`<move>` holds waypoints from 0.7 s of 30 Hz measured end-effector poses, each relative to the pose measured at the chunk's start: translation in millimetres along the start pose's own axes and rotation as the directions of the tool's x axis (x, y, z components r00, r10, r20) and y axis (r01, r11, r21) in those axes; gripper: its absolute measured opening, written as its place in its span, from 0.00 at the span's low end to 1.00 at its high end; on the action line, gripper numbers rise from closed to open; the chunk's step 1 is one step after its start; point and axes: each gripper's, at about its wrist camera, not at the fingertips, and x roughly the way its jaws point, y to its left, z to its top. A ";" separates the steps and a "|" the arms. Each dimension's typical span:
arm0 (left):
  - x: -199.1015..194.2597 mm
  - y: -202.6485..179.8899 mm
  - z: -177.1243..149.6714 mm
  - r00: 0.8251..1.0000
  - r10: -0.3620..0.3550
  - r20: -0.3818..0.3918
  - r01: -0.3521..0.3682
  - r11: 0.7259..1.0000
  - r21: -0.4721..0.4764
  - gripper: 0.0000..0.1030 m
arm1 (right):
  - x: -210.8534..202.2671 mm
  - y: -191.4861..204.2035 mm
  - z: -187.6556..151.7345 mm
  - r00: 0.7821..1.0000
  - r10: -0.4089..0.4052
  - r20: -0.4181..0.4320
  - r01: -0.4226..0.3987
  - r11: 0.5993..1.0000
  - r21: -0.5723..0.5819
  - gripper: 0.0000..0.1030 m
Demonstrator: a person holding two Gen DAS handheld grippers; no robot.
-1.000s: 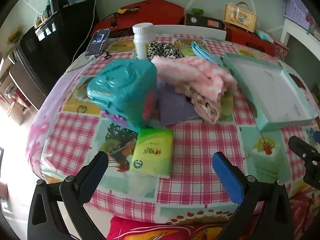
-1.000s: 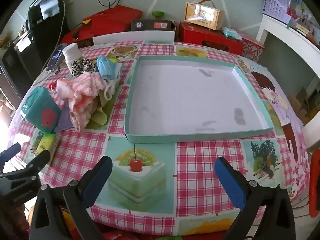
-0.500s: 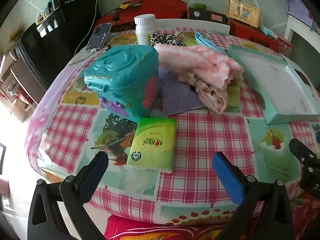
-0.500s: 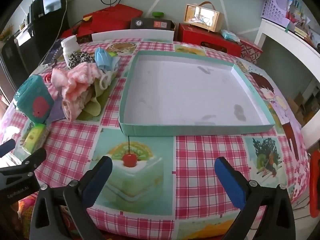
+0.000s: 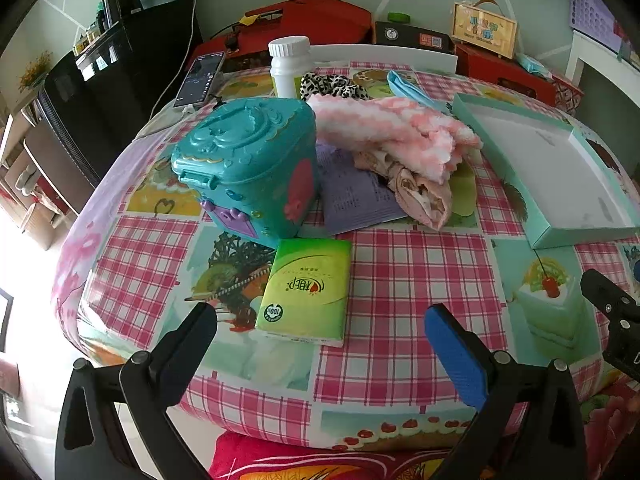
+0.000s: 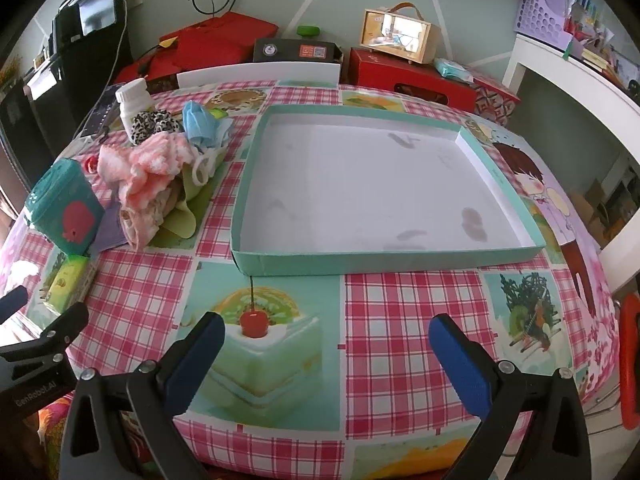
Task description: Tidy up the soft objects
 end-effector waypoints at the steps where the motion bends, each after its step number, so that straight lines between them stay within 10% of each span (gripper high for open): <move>1: 0.1 1.3 0.1 1.000 -0.001 0.000 0.001 1.000 0.000 1.00 | 0.0 -0.6 -0.5 1.000 -0.001 0.001 0.001 1.000 0.002 1.00; 21: 2.3 -0.5 0.6 1.000 0.010 0.004 -0.010 1.000 -0.015 1.00 | 1.4 0.3 -0.1 1.000 -0.002 0.001 0.002 1.000 0.007 1.00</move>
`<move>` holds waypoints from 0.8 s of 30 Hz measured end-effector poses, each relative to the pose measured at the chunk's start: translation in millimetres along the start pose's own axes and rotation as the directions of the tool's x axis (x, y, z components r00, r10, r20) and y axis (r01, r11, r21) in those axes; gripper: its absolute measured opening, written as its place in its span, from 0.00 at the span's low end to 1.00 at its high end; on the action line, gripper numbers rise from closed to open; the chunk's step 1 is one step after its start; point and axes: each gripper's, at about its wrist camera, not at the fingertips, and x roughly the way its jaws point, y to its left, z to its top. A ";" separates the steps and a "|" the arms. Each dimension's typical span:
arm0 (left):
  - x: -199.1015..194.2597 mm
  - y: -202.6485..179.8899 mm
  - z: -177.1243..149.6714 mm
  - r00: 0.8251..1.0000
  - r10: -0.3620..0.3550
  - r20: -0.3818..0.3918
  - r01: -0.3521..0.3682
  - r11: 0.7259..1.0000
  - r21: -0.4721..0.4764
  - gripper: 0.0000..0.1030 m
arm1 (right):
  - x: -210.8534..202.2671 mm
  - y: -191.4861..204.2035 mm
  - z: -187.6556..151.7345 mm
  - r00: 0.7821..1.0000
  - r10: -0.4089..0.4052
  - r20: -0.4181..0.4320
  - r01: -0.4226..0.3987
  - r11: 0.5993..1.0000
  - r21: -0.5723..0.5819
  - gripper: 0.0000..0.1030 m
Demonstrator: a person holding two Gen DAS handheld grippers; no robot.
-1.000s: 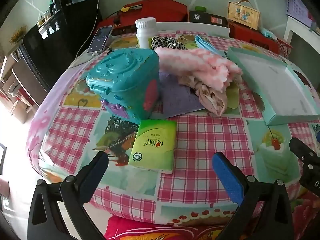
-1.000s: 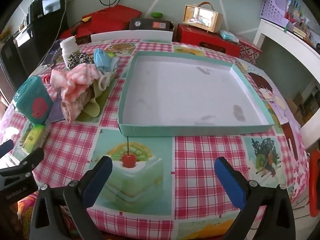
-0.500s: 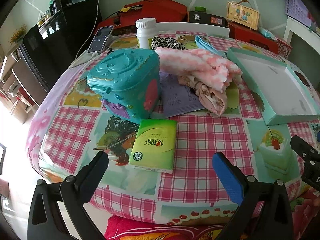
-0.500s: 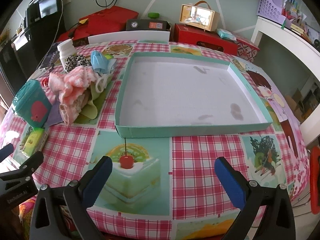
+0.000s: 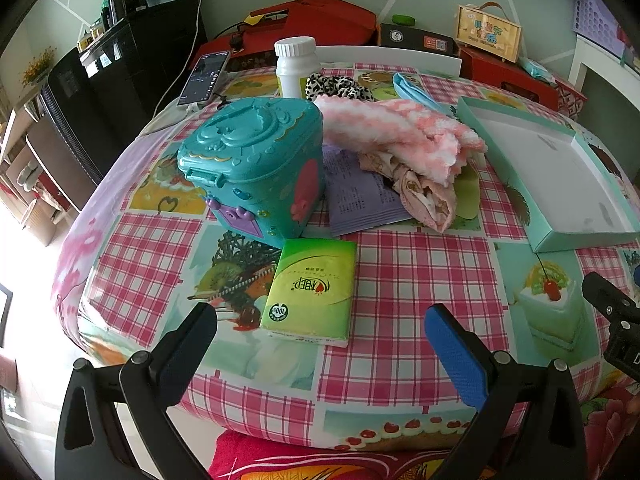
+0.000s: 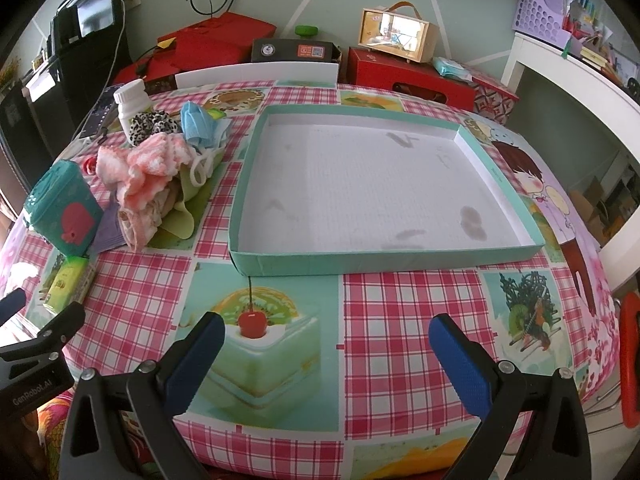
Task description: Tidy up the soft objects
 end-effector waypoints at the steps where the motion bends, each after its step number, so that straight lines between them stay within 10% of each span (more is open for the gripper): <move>1: 0.0 0.1 0.1 1.000 0.000 0.000 0.000 1.000 0.000 1.00 | -0.4 -0.5 -0.5 1.000 0.000 0.002 0.000 1.000 0.001 1.00; 24: 0.8 0.3 -0.4 1.000 0.002 -0.001 -0.002 1.000 0.001 1.00 | 1.0 -0.6 -1.2 1.000 0.002 -0.002 -0.002 1.000 0.006 1.00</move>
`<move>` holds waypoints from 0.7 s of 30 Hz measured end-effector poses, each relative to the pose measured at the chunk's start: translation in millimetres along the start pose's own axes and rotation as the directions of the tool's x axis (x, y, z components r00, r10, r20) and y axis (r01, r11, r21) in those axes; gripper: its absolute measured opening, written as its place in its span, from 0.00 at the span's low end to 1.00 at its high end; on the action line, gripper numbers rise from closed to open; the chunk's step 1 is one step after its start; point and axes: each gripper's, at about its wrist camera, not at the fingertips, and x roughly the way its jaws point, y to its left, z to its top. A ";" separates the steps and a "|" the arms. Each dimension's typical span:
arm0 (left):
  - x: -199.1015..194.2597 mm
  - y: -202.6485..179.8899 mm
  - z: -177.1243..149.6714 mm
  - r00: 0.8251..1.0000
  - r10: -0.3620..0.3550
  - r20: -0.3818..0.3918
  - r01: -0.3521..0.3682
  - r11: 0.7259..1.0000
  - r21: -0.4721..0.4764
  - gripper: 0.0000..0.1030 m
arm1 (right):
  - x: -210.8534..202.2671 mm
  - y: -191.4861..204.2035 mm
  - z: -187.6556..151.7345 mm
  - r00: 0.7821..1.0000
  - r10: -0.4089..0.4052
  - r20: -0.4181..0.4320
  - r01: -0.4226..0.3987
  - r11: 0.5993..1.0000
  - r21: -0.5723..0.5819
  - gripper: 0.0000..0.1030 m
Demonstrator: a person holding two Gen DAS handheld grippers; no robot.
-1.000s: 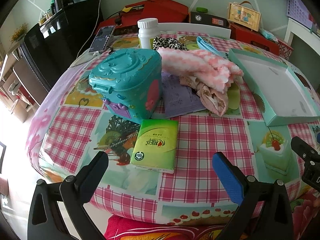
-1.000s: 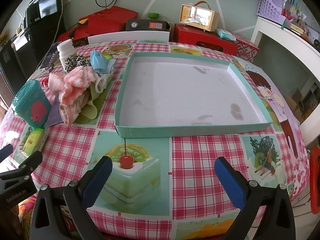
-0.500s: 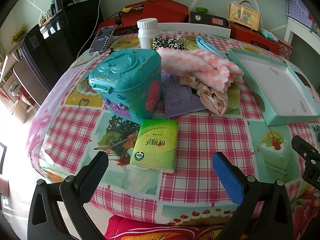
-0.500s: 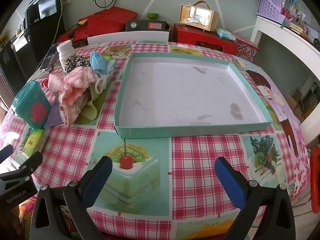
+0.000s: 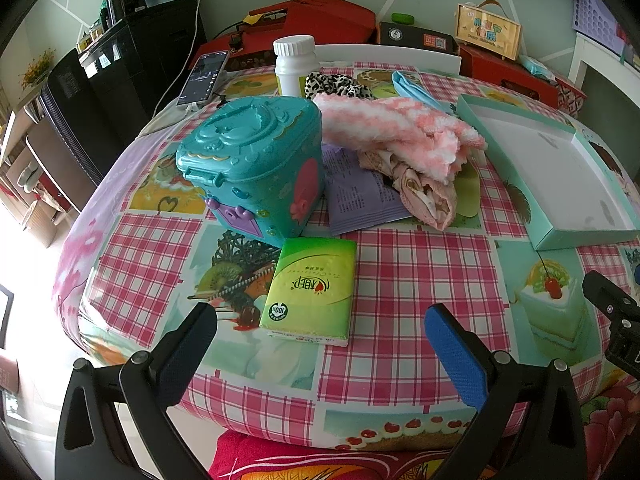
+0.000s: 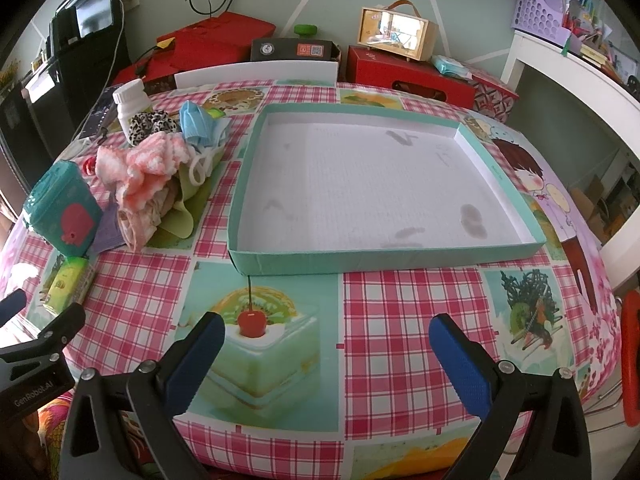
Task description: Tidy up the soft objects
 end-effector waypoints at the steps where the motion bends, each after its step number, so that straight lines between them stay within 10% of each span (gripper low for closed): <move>1: -0.1 0.3 -0.1 1.000 -0.001 0.001 0.001 1.000 0.000 1.00 | 0.3 0.0 -0.2 1.000 0.000 0.000 0.000 1.000 0.001 1.00; 21: -8.3 9.8 0.7 0.998 -0.046 0.032 0.047 0.998 -0.031 1.00 | -1.7 -0.4 0.6 1.000 0.009 0.002 -0.009 1.000 0.000 1.00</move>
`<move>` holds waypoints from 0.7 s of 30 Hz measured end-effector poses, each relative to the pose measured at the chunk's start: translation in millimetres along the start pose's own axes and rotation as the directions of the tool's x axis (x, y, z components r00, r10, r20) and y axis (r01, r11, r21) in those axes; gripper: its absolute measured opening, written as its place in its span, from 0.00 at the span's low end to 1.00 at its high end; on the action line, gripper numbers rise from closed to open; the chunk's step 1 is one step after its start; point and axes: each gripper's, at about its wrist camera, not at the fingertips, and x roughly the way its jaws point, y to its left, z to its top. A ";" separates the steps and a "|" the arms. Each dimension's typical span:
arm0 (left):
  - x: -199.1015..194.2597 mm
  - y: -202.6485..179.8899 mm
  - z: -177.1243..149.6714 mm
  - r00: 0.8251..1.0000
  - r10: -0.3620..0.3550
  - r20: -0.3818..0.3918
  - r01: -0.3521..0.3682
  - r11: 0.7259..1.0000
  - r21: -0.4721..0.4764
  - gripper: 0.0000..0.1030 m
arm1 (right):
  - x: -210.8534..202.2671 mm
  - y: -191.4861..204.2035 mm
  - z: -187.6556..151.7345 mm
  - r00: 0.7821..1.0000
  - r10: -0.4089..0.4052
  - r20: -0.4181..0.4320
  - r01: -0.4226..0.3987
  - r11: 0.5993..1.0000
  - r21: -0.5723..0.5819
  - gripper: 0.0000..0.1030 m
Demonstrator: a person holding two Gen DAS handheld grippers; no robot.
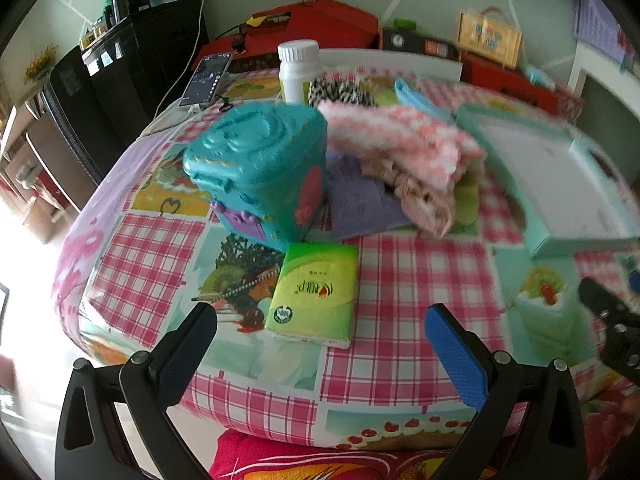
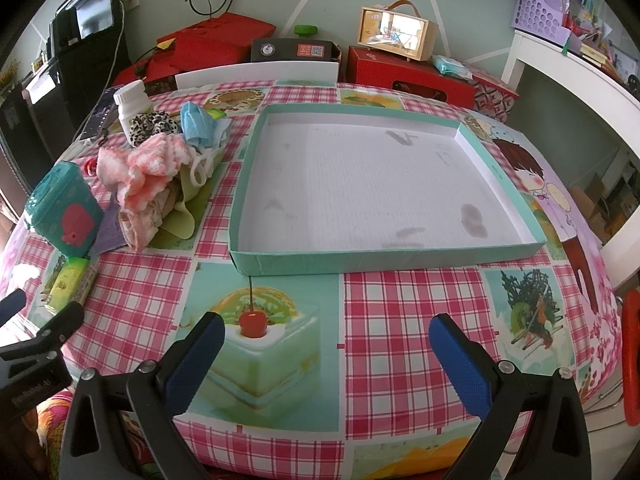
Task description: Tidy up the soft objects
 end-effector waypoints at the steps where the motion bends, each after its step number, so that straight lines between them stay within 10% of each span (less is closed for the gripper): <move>1: -3.4 4.8 1.3 1.000 -0.020 0.012 0.020 1.000 -0.011 1.00 | -1.9 0.4 1.0 1.000 0.009 0.005 -0.009 1.000 -0.003 1.00; 21: 20.8 20.8 13.7 0.998 -0.041 -0.045 0.042 0.999 0.027 1.00 | -4.3 56.3 37.5 0.976 0.214 0.032 -0.209 0.970 -0.123 1.00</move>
